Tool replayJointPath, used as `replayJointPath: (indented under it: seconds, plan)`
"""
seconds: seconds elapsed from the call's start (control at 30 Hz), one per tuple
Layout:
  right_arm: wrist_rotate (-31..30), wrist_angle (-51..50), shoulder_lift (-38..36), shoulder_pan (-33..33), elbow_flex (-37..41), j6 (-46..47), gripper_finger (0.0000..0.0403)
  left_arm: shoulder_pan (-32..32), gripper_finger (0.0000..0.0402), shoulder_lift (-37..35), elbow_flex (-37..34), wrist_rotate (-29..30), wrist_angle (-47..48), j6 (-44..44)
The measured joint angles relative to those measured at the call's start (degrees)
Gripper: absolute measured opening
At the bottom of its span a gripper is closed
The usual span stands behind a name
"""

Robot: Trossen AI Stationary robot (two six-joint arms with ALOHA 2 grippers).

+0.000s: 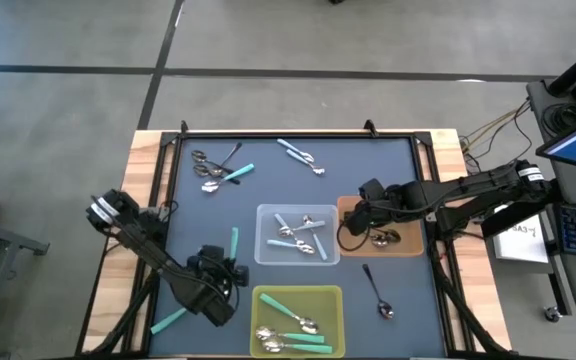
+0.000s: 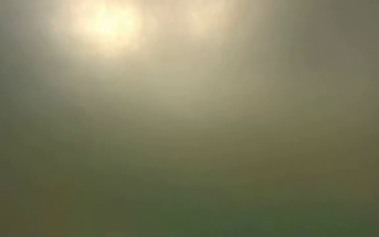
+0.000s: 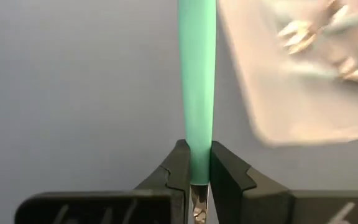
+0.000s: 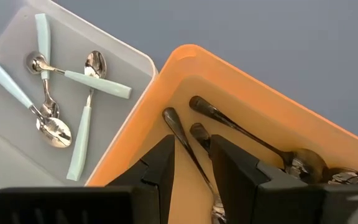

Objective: Sort silverware by color (type)
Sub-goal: Put the light green spoon into the yellow bin

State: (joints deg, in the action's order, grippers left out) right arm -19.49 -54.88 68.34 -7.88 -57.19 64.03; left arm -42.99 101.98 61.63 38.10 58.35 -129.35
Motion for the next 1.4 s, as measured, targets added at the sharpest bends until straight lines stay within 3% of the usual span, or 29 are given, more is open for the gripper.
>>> replayJointPath:
  seconds: [0.13, 0.33, 0.5, 0.83, 1.1, 1.4]
  plan:
    - [0.0, 0.2, 0.0, 0.0, 0.0, 0.0, 0.0095, -0.2, 0.0021, -2.2, 0.1, 4.9, 0.2, 9.0]
    - [0.0, 0.4, 0.0, 0.0, 0.0, 0.0, 0.0095, -0.1, 0.0021, -5.3, 2.5, 13.2, -2.9, 33.9]
    - [0.0, 0.4, 0.0, 0.0, 0.0, 0.0, 0.0095, -0.7, 0.0025, -6.5, 0.9, 15.1, -1.9, 40.8]
    - [0.0, 0.4, 0.0, 0.0, 0.0, 0.0, 0.0095, -0.9, 0.0022, -6.8, -0.5, 15.4, -4.2, 47.6]
    - [0.0, 0.6, 0.0, 0.0, 0.0, 0.0, 0.0095, -0.3, 0.0022, -6.2, 1.7, 13.4, -16.2, 58.7]
    - [0.0, 1.0, 0.0, 0.0, 0.0, 0.0, 0.0095, 0.7, 0.0022, -5.7, 7.4, 6.0, -37.4, 80.6]
